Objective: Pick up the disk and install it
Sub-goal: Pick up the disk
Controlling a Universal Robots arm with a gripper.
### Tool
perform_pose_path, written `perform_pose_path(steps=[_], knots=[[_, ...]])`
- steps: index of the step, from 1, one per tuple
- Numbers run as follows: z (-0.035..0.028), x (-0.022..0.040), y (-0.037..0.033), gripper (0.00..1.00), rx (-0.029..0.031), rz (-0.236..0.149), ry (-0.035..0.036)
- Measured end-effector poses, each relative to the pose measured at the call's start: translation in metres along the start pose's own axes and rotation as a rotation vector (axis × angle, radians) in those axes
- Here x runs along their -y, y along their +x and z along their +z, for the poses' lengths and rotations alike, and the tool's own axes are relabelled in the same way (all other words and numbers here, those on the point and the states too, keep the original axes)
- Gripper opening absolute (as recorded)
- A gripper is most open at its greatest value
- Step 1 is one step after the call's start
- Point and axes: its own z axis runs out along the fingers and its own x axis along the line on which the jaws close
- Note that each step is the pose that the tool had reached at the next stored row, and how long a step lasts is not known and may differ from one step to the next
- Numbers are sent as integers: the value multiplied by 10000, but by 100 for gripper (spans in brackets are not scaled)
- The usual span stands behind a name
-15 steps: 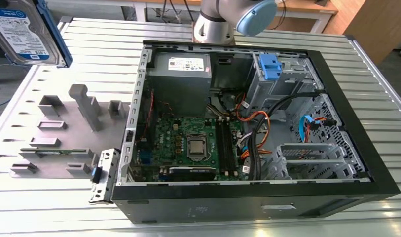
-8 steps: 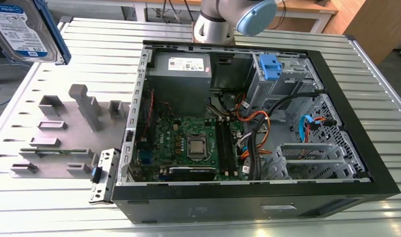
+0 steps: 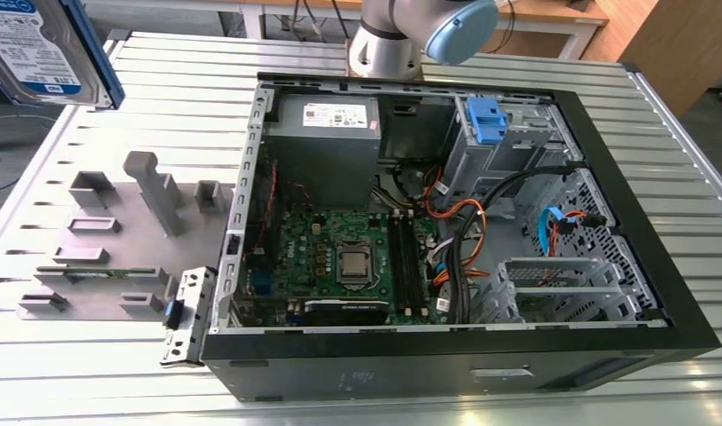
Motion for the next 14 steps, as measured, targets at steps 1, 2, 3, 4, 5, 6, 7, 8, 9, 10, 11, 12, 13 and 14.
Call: perform_pose_path(steps=[1, 2, 3, 4, 5, 6, 7, 8, 9, 10, 11, 12, 13, 14], knots=[[-13, 0, 0, 35, 0, 0, -1], [-25, -1, 0, 35, -1, 0, -1], [-35, -1, -1, 35, 0, 0, -1], [-41, -1, -1, 35, -1, 0, -1], [-42, -1, -1, 35, 0, 0, 0], [-46, -1, -1, 35, 0, 0, 0], [-51, -2, -1, 35, -1, 0, -1], [-53, -1, -1, 35, -1, 0, -1], [-55, -2, -1, 35, 0, 0, -1], [-57, -2, -2, 35, -1, 0, -1], [-60, -2, -1, 35, 0, 0, -1], [-64, -2, -1, 35, -1, 0, -1], [-68, -2, -2, 35, -1, 0, -1], [-73, -2, -2, 35, 0, 0, -1]])
